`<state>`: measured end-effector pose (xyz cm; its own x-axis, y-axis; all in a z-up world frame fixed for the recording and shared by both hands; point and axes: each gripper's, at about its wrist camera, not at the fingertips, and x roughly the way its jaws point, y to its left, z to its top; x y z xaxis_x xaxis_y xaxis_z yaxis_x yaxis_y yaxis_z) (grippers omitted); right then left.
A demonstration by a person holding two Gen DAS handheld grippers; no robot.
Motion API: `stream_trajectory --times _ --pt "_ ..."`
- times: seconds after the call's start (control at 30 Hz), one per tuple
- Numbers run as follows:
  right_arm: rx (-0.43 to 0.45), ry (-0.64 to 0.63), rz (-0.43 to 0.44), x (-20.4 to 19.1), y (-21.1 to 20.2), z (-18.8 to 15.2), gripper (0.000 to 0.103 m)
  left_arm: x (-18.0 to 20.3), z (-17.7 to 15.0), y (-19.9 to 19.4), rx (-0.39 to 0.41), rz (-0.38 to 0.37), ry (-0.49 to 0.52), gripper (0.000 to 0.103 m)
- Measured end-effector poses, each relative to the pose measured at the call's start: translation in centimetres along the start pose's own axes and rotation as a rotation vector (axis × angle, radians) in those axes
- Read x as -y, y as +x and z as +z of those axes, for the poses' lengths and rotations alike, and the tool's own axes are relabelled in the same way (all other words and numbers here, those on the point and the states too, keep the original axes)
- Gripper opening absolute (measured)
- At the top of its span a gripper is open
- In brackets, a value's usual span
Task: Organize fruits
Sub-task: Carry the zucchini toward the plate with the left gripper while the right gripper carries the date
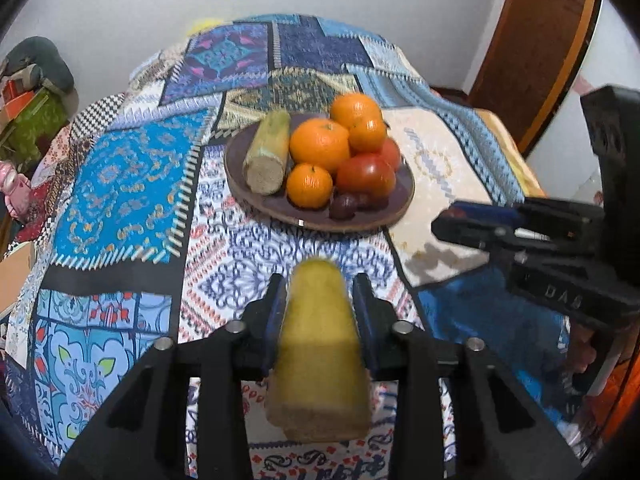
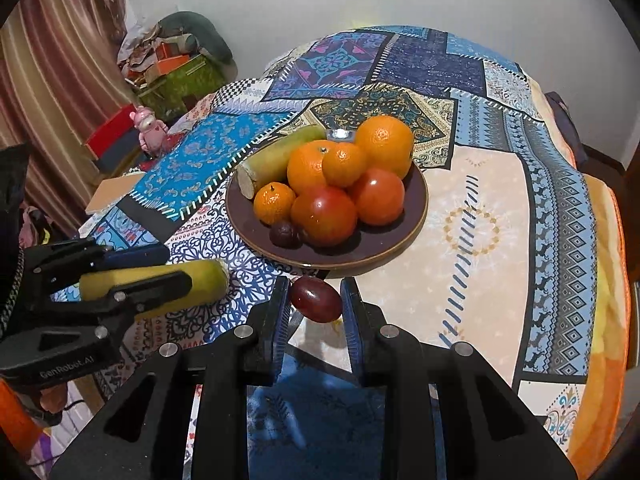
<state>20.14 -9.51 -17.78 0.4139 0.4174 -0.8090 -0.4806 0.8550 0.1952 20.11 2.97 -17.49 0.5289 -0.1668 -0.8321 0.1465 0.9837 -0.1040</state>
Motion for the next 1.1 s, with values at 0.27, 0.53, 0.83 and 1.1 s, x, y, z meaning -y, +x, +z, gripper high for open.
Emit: stream_trajectory --times 0.27,0.53,0.83,1.1 --pt "-0.013 0.014 0.008 0.2 0.1 -0.5 0.023 -0.3 -0.4 0.5 -0.056 -0.027 0.013 0.018" --pt "-0.007 0.023 0.007 0.8 -0.4 -0.6 0.023 0.5 -2.0 3.6 -0.144 -0.026 0.037 0.037" --pt "0.005 0.05 0.017 1.0 -0.8 -0.7 0.023 1.2 -1.6 3.4 -0.141 0.021 0.065 0.037" --pt "0.03 0.042 0.002 1.4 -1.6 0.1 0.023 0.9 0.2 1.0 -0.053 0.015 0.022 0.037"
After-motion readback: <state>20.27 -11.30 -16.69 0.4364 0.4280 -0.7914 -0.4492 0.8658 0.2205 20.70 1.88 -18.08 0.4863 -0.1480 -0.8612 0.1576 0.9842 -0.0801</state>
